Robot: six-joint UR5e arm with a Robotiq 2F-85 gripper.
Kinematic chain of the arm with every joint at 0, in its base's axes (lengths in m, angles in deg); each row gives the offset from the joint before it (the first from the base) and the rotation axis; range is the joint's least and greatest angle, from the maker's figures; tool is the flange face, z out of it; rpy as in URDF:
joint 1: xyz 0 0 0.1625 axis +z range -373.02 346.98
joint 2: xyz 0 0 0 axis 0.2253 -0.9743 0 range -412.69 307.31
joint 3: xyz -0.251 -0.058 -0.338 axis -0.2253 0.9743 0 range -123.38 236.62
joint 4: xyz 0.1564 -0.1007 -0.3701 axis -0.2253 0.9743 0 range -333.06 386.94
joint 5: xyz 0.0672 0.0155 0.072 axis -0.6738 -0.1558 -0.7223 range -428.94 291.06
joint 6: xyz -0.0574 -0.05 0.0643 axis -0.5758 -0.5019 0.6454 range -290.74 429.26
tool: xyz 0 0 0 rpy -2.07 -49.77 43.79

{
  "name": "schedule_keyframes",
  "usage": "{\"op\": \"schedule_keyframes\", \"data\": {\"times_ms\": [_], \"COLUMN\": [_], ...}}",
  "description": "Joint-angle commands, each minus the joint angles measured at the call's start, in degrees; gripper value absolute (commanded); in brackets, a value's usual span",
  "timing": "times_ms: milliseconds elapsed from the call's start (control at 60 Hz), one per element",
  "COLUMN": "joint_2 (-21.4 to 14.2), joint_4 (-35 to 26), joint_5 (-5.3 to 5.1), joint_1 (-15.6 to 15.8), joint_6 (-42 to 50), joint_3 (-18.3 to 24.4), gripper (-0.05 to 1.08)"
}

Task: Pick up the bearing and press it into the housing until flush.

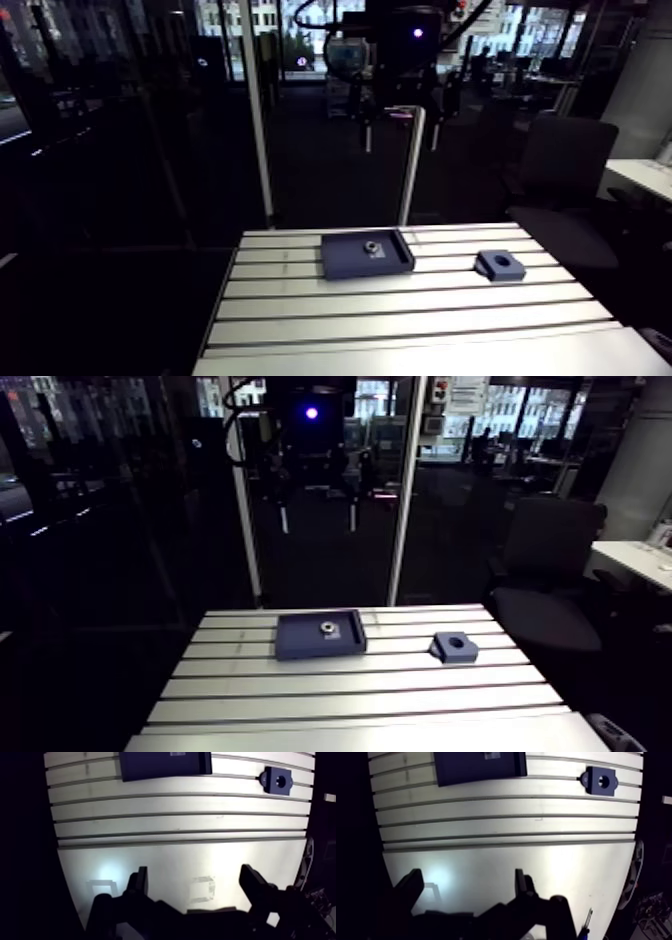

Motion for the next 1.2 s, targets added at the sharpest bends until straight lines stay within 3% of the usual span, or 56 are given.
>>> {"op": "schedule_keyframes", "data": {"times_ms": [17, 167, 517, 633, 1200], "joint_2": [0.94, 3.41, 11.75, 15.12, 22.97], "joint_4": [0.49, 3.16, 14.60, 19.97, 28.30], "joint_5": [0.35, 0.35, 0.62, 0.28, -0.09], "joint_1": [-0.34, -0.36, -0.53, -0.53, -0.01], "joint_6": [0.01, -0.50, -4.21, -4.31, -4.40], "joint_3": [-0.43, 0.08, 0.20, -0.16, -0.80], "gripper": [0.00, 0.00, 0.00, 0.01, 0.01]}}
